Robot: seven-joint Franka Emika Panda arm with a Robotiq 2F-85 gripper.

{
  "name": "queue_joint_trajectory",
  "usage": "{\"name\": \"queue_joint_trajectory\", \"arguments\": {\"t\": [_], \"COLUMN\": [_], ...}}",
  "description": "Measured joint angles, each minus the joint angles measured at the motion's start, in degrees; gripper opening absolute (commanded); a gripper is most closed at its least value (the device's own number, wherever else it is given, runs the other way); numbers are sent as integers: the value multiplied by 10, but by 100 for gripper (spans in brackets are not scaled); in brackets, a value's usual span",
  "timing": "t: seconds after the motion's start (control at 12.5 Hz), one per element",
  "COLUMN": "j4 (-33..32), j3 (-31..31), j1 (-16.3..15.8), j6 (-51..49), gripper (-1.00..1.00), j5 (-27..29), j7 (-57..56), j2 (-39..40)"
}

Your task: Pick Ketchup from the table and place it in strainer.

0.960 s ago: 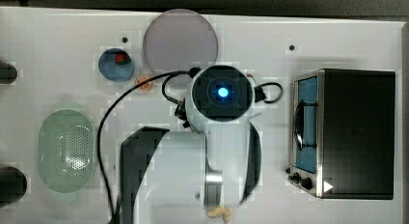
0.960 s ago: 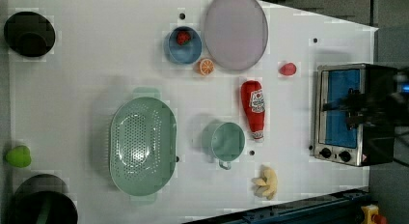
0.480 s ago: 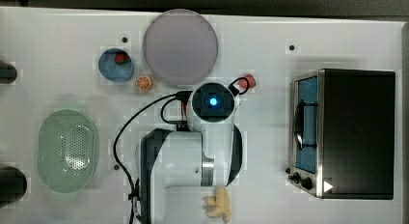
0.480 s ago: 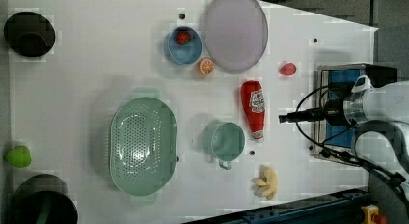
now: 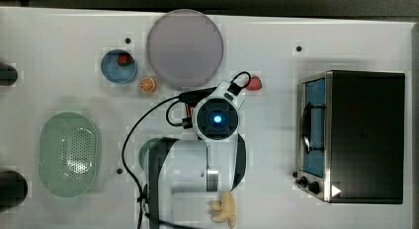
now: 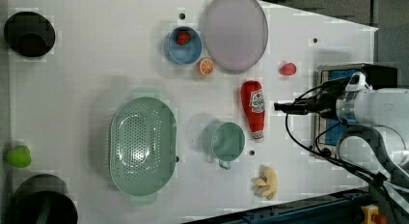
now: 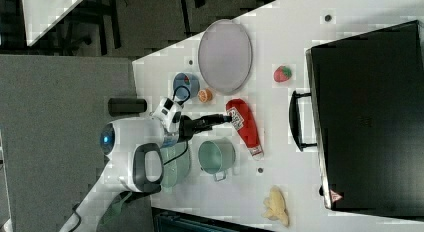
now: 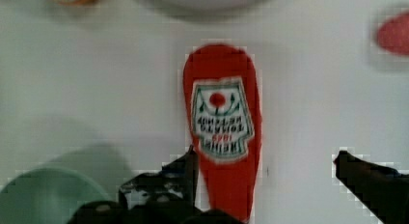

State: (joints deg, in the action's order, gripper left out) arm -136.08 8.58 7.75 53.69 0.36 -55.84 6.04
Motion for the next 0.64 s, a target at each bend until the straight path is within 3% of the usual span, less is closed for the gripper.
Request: {"name": "queue_joint_trajectory", "arguments": {"t": [0.64], "j4": [-28], "j3": [-1], "j1": [-1], "j6": [107], "gripper": [100], "j5": [-7], "j7": [-4], "j2": [168]}}
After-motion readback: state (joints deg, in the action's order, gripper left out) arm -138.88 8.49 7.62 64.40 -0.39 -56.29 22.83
